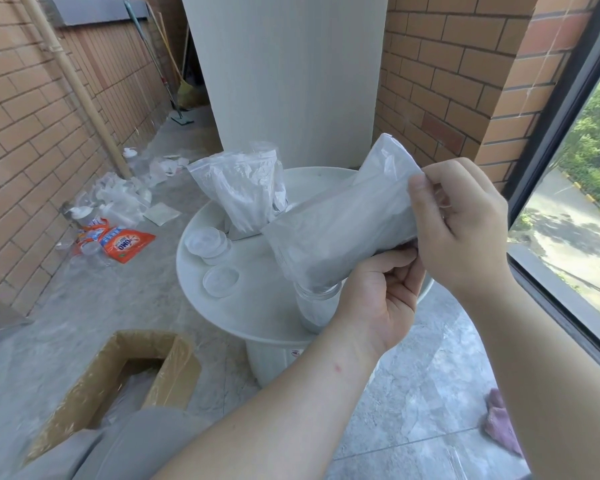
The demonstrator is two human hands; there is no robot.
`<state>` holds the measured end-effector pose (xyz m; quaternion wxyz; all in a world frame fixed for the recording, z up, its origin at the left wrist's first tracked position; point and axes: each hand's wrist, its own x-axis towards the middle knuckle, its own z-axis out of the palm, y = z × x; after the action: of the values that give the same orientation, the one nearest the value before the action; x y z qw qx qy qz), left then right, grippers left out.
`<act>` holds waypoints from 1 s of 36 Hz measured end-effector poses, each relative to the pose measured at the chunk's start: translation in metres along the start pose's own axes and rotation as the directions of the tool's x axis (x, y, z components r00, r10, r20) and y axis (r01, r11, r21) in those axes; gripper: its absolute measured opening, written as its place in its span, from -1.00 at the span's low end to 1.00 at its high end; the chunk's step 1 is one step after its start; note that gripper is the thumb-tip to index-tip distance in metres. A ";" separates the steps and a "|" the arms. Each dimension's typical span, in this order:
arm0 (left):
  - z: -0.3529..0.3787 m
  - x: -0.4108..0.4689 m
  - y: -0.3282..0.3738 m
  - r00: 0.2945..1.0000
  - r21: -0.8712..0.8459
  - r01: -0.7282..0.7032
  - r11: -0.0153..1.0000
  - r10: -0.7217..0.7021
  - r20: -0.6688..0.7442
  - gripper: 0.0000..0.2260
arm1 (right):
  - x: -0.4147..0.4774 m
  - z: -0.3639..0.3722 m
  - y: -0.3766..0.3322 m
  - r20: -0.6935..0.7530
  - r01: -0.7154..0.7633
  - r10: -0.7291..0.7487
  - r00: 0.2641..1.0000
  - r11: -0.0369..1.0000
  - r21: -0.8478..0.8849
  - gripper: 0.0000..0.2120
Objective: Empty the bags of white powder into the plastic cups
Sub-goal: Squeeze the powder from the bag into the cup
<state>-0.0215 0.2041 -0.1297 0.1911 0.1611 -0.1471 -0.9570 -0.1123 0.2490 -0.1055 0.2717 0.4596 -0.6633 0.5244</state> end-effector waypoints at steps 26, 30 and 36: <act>-0.001 -0.003 0.000 1.000 0.028 -0.012 1.000 0.013 -0.028 -0.66 | 0.006 0.005 -0.009 0.010 0.085 -0.085 0.996 0.995 -0.047 -0.78; -0.001 -0.003 0.000 1.000 0.037 -0.013 0.999 0.014 -0.023 -0.65 | 0.008 0.004 -0.009 -0.012 0.084 -0.085 0.996 0.995 -0.054 -0.77; 0.000 -0.004 0.000 0.999 0.058 -0.017 0.998 0.019 -0.026 -0.59 | 0.007 0.005 -0.010 -0.018 0.098 -0.099 0.995 0.993 -0.063 -0.78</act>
<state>-0.0182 0.2056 -0.1284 0.1971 0.1778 -0.1736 -0.9484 -0.1054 0.2414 -0.0969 0.3184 0.4777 -0.6526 0.4945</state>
